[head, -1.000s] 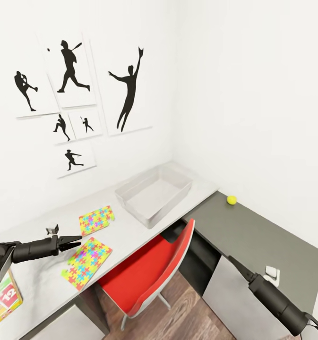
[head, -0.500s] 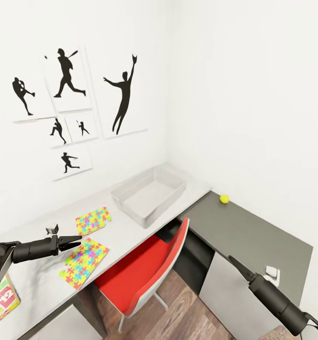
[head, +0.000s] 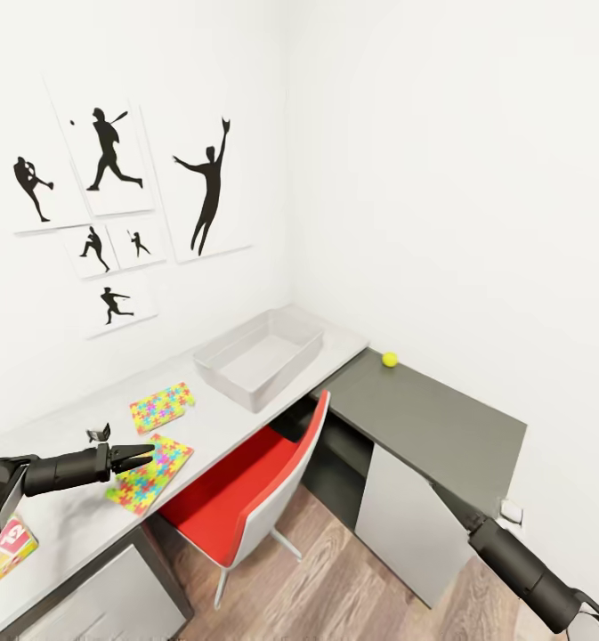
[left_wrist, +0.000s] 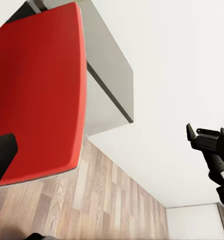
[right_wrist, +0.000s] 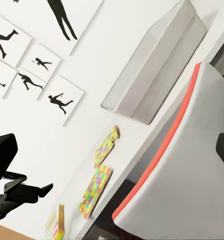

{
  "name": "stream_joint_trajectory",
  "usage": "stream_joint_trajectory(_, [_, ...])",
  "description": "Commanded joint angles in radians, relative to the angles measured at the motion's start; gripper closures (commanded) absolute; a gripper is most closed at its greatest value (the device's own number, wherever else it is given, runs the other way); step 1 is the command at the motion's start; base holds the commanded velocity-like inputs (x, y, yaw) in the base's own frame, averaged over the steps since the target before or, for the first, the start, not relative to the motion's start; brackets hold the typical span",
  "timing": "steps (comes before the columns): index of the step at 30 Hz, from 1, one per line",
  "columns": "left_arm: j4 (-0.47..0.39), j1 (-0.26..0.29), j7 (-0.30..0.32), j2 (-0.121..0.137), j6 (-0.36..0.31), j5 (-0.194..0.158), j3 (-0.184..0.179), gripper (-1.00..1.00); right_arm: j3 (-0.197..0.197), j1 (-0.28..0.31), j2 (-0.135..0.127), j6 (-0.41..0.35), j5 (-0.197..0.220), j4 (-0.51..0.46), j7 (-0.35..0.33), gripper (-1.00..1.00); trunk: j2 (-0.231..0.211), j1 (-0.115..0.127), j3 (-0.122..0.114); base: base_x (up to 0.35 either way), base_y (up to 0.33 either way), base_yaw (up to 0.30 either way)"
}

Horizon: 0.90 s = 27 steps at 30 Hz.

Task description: Put all the toys in the child's room - the three board games (two on the bed and one on the table), the two jigsaw puzzles on the table, and the tennis ball on the table - inside the toy box on the table in the child's room.

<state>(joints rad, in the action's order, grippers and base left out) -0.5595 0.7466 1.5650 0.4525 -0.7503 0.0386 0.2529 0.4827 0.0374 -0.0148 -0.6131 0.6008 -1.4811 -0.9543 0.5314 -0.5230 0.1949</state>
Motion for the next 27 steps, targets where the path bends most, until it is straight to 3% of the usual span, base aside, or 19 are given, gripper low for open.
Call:
stream_joint_trajectory(1, [0.000, 0.000, 0.006, 0.000, -0.011, 0.004, 0.002, -1.00, 0.000, 0.001, 0.000, -0.007, 0.005, 0.000, -0.001, -1.00, 0.002, 0.000, 0.000, -0.322, 0.043, -0.204])
stream_joint_trajectory(12, [0.000, 0.000, 0.006, 0.000, -0.012, 0.004, 0.002, -1.00, 0.002, 0.001, -0.006, -0.010, 0.006, 0.001, -0.012, -1.00, 0.002, 0.000, -0.015, -0.256, 0.165, -0.208])
stream_joint_trajectory(27, [0.000, 0.000, 0.006, 0.000, -0.012, 0.004, 0.002, -1.00, 0.002, 0.001, -0.006, -0.011, 0.007, 0.002, -0.010, -1.00, 0.002, 0.000, -0.019, -0.102, 0.219, -0.156])
